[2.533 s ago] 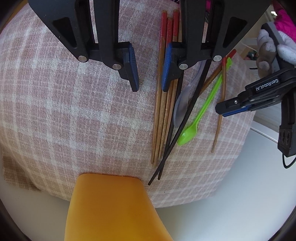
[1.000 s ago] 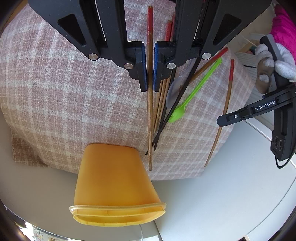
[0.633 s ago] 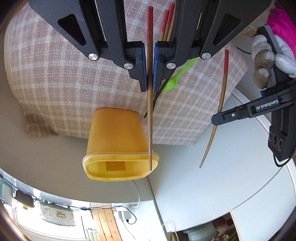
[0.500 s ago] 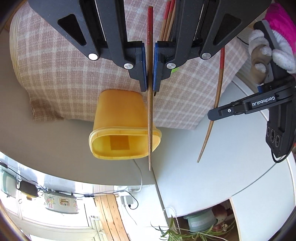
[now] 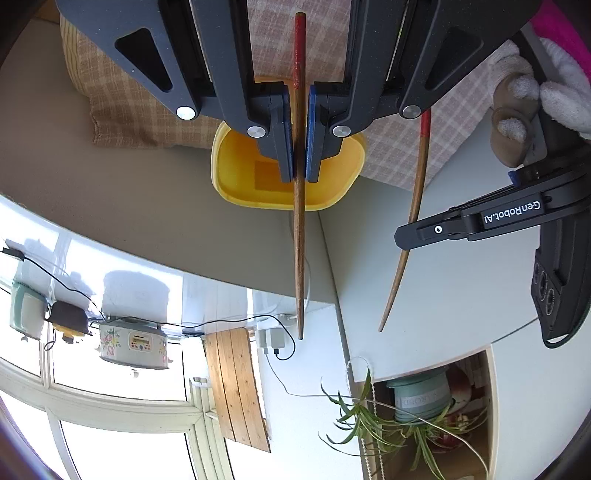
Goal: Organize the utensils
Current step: 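Lift both held wooden chopsticks upright and carry them over the yellow container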
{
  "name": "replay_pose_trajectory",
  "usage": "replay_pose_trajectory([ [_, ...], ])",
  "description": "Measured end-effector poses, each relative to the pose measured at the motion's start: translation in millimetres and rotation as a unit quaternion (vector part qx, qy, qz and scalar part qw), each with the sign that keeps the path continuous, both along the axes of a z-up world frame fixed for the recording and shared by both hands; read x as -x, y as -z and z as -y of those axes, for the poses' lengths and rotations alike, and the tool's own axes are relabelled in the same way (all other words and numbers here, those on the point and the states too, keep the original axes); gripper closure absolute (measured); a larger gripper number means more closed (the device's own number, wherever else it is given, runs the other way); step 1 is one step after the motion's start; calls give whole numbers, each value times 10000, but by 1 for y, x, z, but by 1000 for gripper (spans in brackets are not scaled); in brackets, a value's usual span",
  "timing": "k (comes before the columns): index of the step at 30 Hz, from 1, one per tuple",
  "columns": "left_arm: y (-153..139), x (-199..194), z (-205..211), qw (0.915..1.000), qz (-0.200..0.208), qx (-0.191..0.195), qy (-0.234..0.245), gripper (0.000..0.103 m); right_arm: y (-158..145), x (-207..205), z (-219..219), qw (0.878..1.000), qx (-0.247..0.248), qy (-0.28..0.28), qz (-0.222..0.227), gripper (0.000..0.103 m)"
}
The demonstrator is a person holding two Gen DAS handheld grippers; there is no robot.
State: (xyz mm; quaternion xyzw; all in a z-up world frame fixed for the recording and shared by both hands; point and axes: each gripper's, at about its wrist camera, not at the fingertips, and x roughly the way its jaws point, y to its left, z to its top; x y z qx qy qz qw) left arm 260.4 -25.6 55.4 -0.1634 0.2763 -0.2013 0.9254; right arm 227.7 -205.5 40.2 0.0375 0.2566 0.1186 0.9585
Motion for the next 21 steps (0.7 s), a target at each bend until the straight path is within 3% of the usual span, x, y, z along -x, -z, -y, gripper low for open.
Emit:
replay_pose_trajectory([
  [11,-15,-48,24,9988,475,-79,-85,99,-18,-50,-6,9977,436,362,379,98],
  [21,-5,-74,29,9987,504,64,-57,99,-14,-83,9,9975,153,552,414,98],
])
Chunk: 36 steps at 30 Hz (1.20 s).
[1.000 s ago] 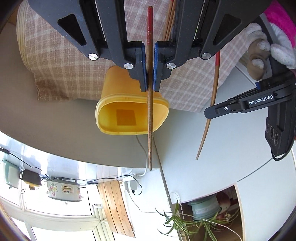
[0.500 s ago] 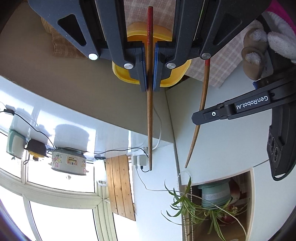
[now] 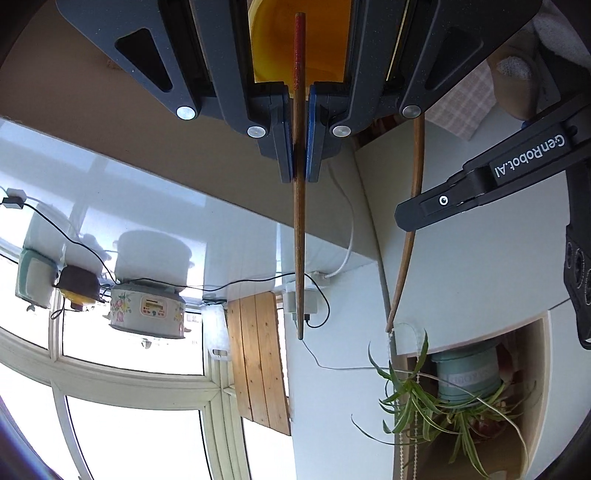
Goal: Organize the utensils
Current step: 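Lift both held wooden chopsticks upright and carry them over the yellow container, then open both tools to drop the chopsticks into the yellow container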
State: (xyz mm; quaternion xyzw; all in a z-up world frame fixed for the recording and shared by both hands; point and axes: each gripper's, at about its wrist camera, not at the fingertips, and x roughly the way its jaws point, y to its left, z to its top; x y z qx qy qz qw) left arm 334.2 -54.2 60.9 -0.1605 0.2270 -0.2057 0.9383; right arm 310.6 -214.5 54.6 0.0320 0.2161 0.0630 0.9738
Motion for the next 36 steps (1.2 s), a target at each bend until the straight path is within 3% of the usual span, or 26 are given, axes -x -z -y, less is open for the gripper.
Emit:
replay_pose_trajectory([
  [12,26,-4,7,9996,-164,-191,103,99,21,-19,-4,9999,133,-12,-61,98],
  [31,31,30,11,9970,-332,-639,285,99,38,3,-5,9961,182,-239,-830,98],
  [36,27,41,4,9970,-354,-651,241,98,31,15,-5,9959,240,-198,-851,79],
])
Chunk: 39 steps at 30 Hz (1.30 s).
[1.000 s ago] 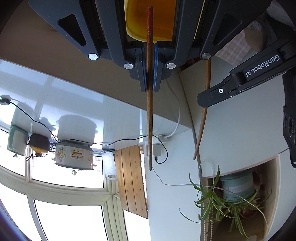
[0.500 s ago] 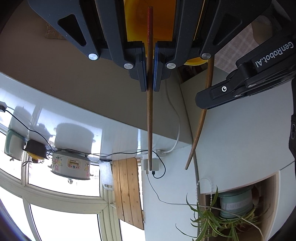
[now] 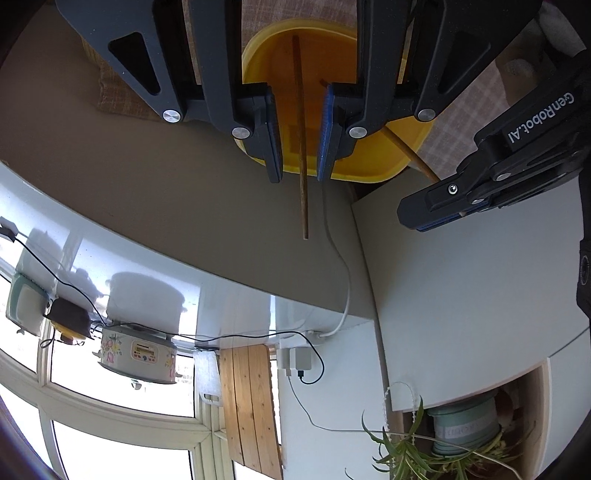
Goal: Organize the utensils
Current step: 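Open both tools to drop the chopsticks into the yellow container, then move both open tools back down to the remaining utensils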
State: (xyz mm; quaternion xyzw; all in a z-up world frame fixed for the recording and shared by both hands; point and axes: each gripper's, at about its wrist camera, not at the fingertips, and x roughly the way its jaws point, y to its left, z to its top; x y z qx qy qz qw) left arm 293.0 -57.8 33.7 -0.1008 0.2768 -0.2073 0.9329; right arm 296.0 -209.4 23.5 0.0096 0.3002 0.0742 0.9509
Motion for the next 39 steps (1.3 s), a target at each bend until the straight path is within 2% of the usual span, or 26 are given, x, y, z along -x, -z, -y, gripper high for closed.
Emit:
replay_pose_trajectory([
  [5,-9,21,-16,9999,108,54,-84,98,-9,16,1,10000,13,-31,37,77],
  [9,-17,44,-29,9996,239,-37,-129,98,-14,32,-1,9999,59,-52,93,68],
  [11,-20,56,-35,9994,294,-94,-159,98,-16,42,-5,9998,122,-83,115,67],
  [13,-21,66,-43,9994,276,-82,-192,93,-18,52,-9,9997,155,-142,138,67],
  [15,-20,75,-51,9994,225,-74,-256,76,-18,61,-11,9996,164,-168,134,60],
  [17,-19,84,-57,9994,192,-99,-262,74,-18,70,-12,9996,81,-239,148,55],
  [20,-14,96,-64,9993,46,-220,-297,74,-16,84,-14,9995,84,-286,137,55],
  [22,-10,104,-67,9992,-38,-297,-277,74,-14,93,-17,9993,119,-322,120,55],
  [27,7,129,-60,9963,-207,-829,-102,74,-8,115,-21,9988,53,-486,34,55],
  [32,35,150,-59,9946,-570,-871,27,74,7,134,-23,9981,-69,-591,-147,55],
  [39,71,165,-62,9899,-982,-1022,58,74,34,149,-31,9970,88,-656,-400,55],
])
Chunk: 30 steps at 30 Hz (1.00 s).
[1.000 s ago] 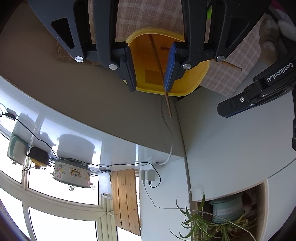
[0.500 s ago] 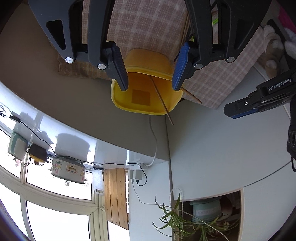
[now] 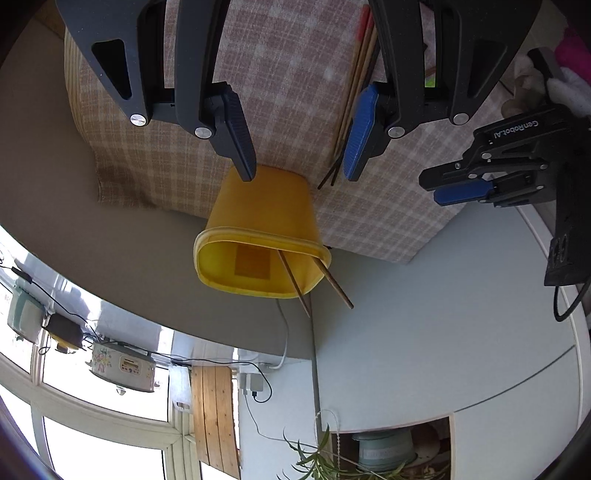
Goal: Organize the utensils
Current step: 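Move both open tools back down to the remaining utensils, then close the left tool on the green spoon handle while the right tool grasps a wooden chopstick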
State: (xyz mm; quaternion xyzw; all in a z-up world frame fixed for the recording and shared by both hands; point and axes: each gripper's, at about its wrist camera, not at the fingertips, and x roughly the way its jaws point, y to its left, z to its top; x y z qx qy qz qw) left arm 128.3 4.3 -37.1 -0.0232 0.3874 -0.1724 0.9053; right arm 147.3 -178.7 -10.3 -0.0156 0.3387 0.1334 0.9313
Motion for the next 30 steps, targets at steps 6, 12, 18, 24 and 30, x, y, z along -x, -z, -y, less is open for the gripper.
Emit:
replay_pose_trajectory([
  [6,20,1,-15,9994,-297,-174,-61,74,28,3,1,9992,85,-8,-397,55],
  [12,41,3,-25,9971,-725,-206,70,74,59,-1,0,9949,86,-159,-992,55],
  [18,65,6,-19,9926,-1130,-312,330,74,82,-5,-2,9893,-46,-246,-1437,56],
  [24,84,-2,-9,9871,-1480,-356,497,74,98,-11,-14,9834,-1,-394,-1772,61],
  [30,93,-8,5,9837,-1570,-584,651,74,116,-28,-20,9754,-45,-419,-2165,70],
])
